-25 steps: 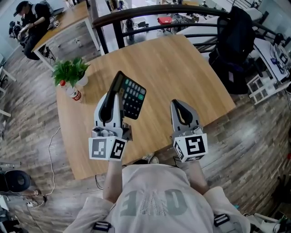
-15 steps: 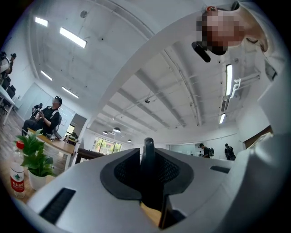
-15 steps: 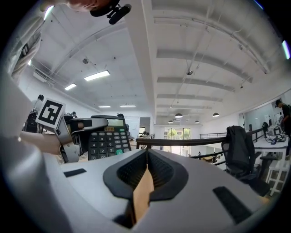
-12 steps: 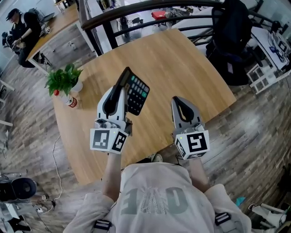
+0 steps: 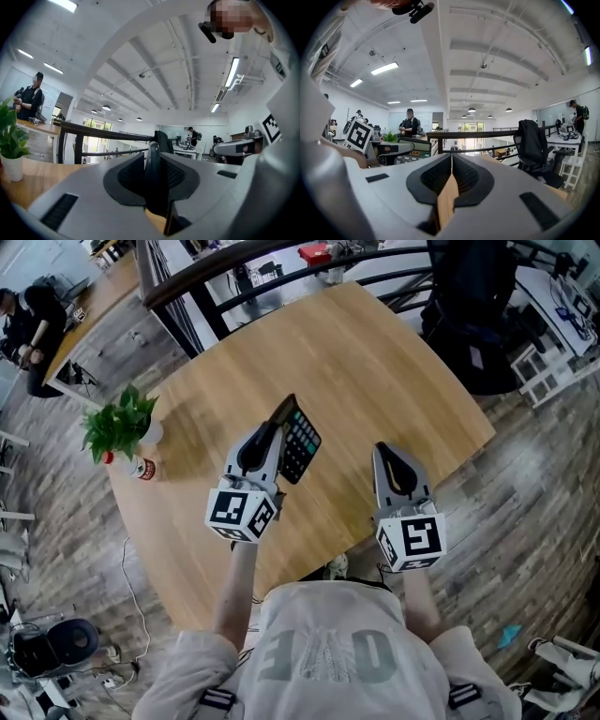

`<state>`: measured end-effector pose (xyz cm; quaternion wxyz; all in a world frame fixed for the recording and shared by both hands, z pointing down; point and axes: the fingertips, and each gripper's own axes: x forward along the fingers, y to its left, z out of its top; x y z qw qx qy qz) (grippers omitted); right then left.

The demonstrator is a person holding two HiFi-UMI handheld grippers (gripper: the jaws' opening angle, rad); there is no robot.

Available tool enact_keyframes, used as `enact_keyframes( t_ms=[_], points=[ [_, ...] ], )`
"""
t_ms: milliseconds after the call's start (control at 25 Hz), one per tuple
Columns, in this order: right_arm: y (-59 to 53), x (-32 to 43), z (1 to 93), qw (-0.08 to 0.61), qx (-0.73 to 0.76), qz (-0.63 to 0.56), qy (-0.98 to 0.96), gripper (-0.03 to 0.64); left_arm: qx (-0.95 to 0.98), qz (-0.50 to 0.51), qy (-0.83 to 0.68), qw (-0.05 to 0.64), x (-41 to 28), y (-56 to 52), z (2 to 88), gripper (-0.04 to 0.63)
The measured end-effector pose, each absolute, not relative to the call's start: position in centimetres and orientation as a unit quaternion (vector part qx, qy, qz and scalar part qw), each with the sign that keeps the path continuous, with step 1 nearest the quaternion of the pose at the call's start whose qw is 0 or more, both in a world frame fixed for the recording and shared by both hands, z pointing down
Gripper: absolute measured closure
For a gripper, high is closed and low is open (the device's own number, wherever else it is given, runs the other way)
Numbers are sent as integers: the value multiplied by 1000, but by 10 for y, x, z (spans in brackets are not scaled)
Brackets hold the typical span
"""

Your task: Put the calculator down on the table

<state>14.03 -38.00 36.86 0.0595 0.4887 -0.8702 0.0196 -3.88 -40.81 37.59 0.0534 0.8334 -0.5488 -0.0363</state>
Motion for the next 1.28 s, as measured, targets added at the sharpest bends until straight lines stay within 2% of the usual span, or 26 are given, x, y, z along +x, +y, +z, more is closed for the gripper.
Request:
enact_keyframes(
  t_ms=[520, 840, 1040, 1280],
  points=[
    [-411, 136, 418, 120, 503, 63, -854, 595, 867, 11, -471, 160, -36, -465, 498, 517],
    [-413, 118, 450, 129, 490, 114, -854, 595, 863, -27, -455, 220, -43, -476, 532, 517],
    [-406, 102, 463, 146, 473, 126, -860, 595, 862, -11, -457, 220, -43, -477, 550, 513],
    [-408, 91, 450, 129, 464, 129, -867, 595, 853, 62, -496, 152, -48, -481, 556, 472]
  ],
)
